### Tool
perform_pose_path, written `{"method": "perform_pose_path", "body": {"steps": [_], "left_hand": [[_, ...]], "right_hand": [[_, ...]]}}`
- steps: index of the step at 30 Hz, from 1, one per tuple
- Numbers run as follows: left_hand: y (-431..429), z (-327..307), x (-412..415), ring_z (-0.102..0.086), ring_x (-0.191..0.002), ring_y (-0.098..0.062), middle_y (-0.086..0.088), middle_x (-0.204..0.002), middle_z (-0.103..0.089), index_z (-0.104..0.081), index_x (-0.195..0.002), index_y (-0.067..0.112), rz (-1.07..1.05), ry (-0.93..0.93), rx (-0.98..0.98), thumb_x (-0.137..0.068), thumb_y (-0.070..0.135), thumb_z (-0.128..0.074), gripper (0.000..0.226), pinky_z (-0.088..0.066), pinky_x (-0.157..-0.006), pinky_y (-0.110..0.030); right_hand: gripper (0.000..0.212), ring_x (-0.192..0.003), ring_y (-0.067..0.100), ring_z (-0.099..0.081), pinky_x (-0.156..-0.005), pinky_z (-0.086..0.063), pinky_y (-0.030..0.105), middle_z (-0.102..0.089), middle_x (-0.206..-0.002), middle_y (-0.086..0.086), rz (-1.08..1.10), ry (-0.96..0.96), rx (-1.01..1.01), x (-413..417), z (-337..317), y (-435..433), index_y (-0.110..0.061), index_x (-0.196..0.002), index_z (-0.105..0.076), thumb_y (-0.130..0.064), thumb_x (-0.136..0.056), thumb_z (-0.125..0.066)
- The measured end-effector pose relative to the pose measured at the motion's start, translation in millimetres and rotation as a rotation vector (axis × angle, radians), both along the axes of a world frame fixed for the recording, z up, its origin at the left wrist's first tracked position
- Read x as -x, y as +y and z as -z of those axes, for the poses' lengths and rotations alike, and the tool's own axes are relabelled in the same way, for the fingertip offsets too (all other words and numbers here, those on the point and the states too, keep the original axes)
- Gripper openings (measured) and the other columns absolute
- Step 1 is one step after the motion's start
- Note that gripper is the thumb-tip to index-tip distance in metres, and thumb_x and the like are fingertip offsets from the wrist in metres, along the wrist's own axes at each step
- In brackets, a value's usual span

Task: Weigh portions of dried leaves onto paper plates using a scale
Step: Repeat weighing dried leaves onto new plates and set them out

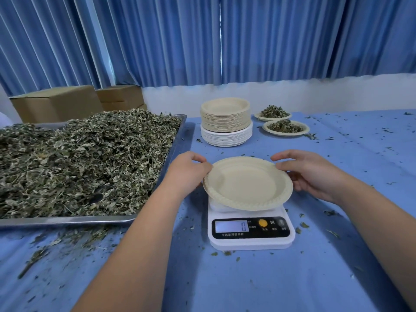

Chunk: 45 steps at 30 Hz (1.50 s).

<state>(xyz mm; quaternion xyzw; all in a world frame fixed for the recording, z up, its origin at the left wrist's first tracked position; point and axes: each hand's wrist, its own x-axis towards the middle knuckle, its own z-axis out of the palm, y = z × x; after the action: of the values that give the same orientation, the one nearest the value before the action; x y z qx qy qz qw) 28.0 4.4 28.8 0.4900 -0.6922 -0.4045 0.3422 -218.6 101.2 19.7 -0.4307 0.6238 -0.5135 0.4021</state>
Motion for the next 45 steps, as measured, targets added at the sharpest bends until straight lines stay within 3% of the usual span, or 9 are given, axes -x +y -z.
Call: {"method": "perform_pose_path", "body": {"steps": [7,14,18,22,29,34,37,41,45], "left_hand": [[-0.6,1.2,0.9,-0.06,-0.076,-0.018,0.0,-0.098,-0.064,-0.061,-0.1,0.022,-0.049,-0.055,0.097,-0.095,0.033,-0.05,0.016,-0.041,-0.061,-0.028],[9.4,-37.1,-39.8,-0.055,-0.067,-0.01,0.01,-0.078,-0.062,-0.064,-0.089,0.028,-0.322,-0.077,0.46,-0.092,0.032,-0.048,0.017,-0.036,-0.055,-0.027],[-6.8,-33.4,-91.2,-0.059,-0.103,-0.028,-0.009,-0.121,-0.058,-0.058,-0.119,0.028,-0.435,-0.562,0.274,-0.092,0.056,-0.037,0.044,-0.049,-0.082,-0.04],[-14.8,-13.1,-106.4,-0.028,-0.143,-0.035,-0.015,-0.158,-0.024,-0.028,-0.152,0.019,-0.19,-0.757,-0.033,-0.092,0.072,-0.02,0.08,-0.026,-0.116,-0.047],[-18.7,-8.0,-114.0,-0.05,-0.115,-0.024,-0.003,-0.132,-0.056,-0.05,-0.138,0.019,-0.193,-0.499,0.131,-0.096,0.065,-0.027,0.067,-0.034,-0.091,-0.033],[-20.2,0.4,-109.7,-0.022,-0.146,-0.017,0.005,-0.159,-0.023,-0.025,-0.151,0.04,0.129,-0.631,0.118,-0.088,0.071,-0.027,0.07,-0.017,-0.116,-0.038],[-17.3,-3.4,-110.1,-0.031,-0.142,-0.018,0.01,-0.156,-0.029,-0.021,-0.149,0.048,0.19,-0.72,0.062,-0.073,0.081,-0.026,0.084,-0.025,-0.109,-0.032],[-8.4,-5.5,-117.1,-0.048,-0.121,-0.014,0.007,-0.142,-0.05,-0.043,-0.141,0.037,0.148,-0.796,0.173,-0.073,0.08,-0.026,0.083,-0.035,-0.096,-0.029],[7.9,-3.2,-123.8,-0.037,-0.137,-0.016,0.006,-0.152,-0.039,-0.038,-0.146,0.033,0.18,-0.825,0.15,-0.07,0.083,-0.019,0.093,-0.027,-0.112,-0.035]], "right_hand": [[0.031,-0.043,0.016,-0.048,-0.039,-0.036,0.026,-0.057,-0.06,0.003,0.118,0.009,0.001,4.5,3.6,-3.5,-0.011,-0.104,-0.062,-0.04,-0.096,-0.054],[0.039,-0.053,0.021,-0.05,-0.051,-0.04,0.033,-0.057,-0.07,0.01,0.209,-0.007,0.026,-0.2,9.0,-7.7,-0.01,-0.101,-0.062,-0.046,-0.099,-0.046],[0.039,-0.054,0.021,-0.051,-0.051,-0.041,0.034,-0.057,-0.067,0.01,0.219,-0.014,0.026,0.9,9.9,-9.2,-0.01,-0.101,-0.062,-0.045,-0.099,-0.046],[0.038,-0.056,0.022,-0.052,-0.053,-0.042,0.034,-0.057,-0.068,0.009,0.211,-0.003,0.026,1.2,11.6,-9.9,-0.011,-0.1,-0.062,-0.045,-0.099,-0.045],[0.037,-0.053,0.02,-0.051,-0.05,-0.041,0.033,-0.057,-0.066,0.009,0.199,-0.001,0.041,1.8,14.2,-9.2,-0.011,-0.1,-0.062,-0.045,-0.099,-0.046],[0.036,-0.052,0.019,-0.053,-0.05,-0.041,0.033,-0.057,-0.065,0.007,0.188,0.009,0.039,4.2,14.7,-10.8,-0.013,-0.101,-0.062,-0.046,-0.099,-0.046],[0.036,-0.051,0.018,-0.053,-0.049,-0.042,0.032,-0.058,-0.064,0.006,0.18,0.004,0.043,6.3,15.6,-10.6,-0.013,-0.101,-0.063,-0.046,-0.099,-0.046],[0.036,-0.053,0.019,-0.052,-0.051,-0.042,0.032,-0.058,-0.067,0.008,0.166,0.01,0.045,7.1,16.1,-10.3,-0.012,-0.102,-0.062,-0.045,-0.099,-0.046],[0.035,-0.052,0.018,-0.052,-0.05,-0.041,0.031,-0.058,-0.067,0.008,0.158,0.02,0.052,6.4,16.5,-9.9,-0.013,-0.101,-0.063,-0.044,-0.099,-0.046]]}}
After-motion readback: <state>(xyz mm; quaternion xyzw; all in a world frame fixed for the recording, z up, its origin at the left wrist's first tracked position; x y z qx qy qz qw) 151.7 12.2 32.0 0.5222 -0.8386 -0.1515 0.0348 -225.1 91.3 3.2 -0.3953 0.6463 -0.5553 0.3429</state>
